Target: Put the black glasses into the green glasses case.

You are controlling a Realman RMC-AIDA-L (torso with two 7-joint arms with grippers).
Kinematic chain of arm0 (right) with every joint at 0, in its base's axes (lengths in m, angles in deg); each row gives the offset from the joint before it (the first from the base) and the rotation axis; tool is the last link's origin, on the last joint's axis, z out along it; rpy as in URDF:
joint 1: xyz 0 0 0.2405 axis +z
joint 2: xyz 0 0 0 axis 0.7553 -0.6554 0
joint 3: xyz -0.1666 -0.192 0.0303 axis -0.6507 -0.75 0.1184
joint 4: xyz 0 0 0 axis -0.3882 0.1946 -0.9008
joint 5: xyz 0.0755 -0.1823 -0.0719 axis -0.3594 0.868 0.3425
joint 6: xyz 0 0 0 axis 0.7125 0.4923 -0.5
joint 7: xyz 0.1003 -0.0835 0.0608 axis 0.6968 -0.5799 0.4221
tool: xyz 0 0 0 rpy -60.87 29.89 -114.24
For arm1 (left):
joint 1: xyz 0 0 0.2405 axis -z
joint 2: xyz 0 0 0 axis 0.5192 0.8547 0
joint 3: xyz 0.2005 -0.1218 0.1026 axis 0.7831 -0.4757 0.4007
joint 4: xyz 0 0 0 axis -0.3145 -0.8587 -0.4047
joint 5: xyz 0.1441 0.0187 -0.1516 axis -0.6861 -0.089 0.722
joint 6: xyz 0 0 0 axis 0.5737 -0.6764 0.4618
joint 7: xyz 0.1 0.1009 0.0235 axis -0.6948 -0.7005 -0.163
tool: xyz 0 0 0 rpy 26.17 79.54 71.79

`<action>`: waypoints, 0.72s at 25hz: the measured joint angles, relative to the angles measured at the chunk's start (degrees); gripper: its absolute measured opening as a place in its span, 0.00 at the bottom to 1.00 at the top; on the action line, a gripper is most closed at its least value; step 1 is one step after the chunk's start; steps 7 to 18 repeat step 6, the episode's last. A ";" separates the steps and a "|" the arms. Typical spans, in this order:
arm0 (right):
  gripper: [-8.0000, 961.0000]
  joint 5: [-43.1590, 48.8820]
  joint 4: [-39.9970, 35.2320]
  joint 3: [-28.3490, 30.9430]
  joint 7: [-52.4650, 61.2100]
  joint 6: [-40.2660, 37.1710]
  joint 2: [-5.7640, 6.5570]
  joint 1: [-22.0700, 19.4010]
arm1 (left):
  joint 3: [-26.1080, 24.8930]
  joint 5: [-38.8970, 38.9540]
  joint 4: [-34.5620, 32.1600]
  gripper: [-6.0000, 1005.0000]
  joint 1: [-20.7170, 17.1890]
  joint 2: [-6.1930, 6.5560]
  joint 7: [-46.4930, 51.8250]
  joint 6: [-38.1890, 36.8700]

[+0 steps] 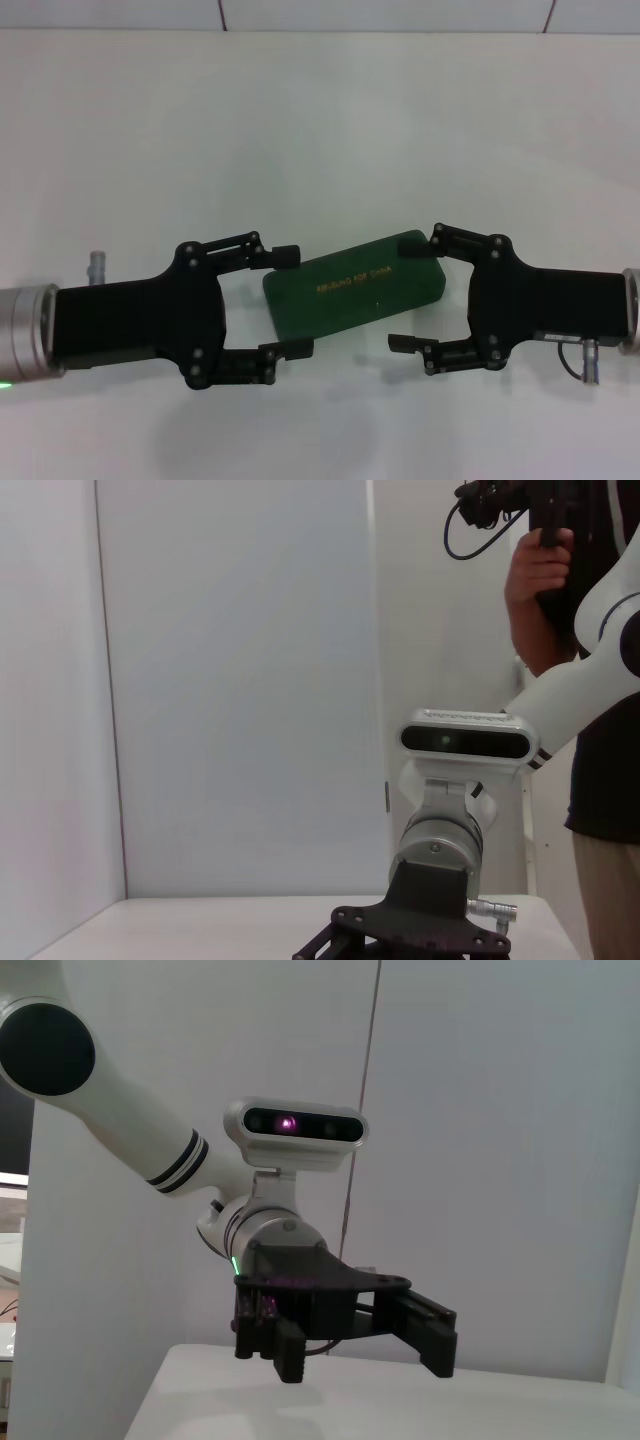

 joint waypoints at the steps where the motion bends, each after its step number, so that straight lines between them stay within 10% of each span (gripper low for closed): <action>1: 0.92 0.00 0.00 0.00 -0.01 0.00 0.00 -0.02 | 0.00 0.00 0.01 0.78 -0.08 0.00 -0.03 -0.01; 18: 0.92 0.02 0.07 -0.31 -0.07 0.20 0.00 -0.13 | -0.01 0.14 1.53 0.78 0.15 -0.83 -1.38 -0.02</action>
